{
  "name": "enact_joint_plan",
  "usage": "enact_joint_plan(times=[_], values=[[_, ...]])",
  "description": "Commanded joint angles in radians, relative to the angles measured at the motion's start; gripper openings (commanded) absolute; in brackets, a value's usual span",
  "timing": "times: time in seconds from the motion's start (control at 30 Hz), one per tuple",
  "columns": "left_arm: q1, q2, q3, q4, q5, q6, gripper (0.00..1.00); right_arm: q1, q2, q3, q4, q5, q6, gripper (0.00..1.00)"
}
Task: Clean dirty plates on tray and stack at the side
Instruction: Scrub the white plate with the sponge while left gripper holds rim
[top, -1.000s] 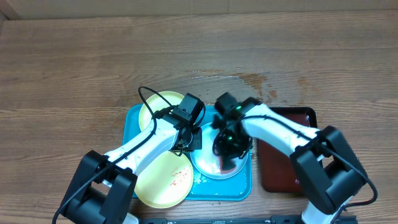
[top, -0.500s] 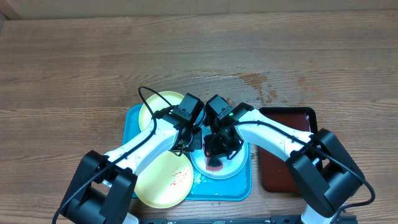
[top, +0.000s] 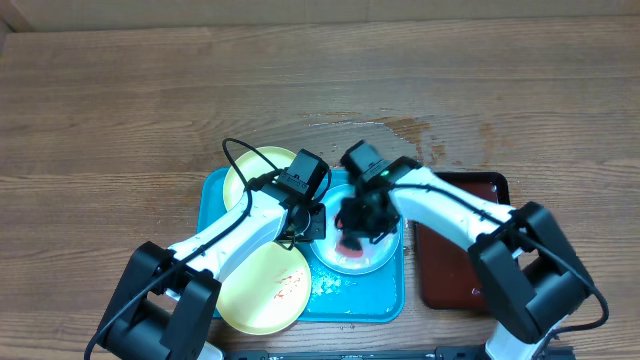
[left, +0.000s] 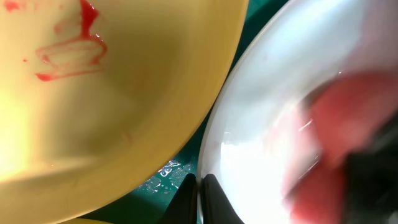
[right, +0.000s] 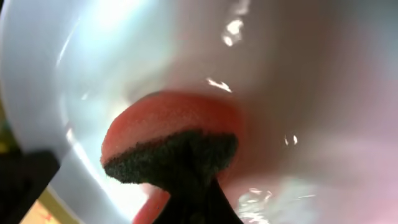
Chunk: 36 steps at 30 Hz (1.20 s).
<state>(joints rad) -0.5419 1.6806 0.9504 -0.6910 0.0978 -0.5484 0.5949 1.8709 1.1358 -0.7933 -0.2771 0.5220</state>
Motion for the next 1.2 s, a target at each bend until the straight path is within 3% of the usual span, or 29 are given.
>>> enact_joint_plan(times=[0.0,0.23,0.57,0.97,1.17], values=[[0.000,0.008,-0.005,-0.015,-0.003,-0.005,0.04,-0.084,0.005,-0.003,0.002,0.130,0.025,0.04],[0.000,0.008,-0.005,-0.014,-0.003,-0.005,0.04,-0.130,0.005,-0.003,-0.087,0.130,-0.034,0.04],[0.000,0.008,-0.005,-0.013,-0.003,-0.005,0.04,-0.003,0.005,-0.003,-0.173,0.013,-0.294,0.04],[0.000,0.008,-0.005,-0.013,-0.003,-0.005,0.04,0.087,0.005,-0.003,-0.019,-0.231,-0.308,0.04],[0.000,0.008,-0.005,-0.014,-0.003,-0.005,0.04,0.082,0.005,-0.003,0.065,-0.141,-0.157,0.04]])
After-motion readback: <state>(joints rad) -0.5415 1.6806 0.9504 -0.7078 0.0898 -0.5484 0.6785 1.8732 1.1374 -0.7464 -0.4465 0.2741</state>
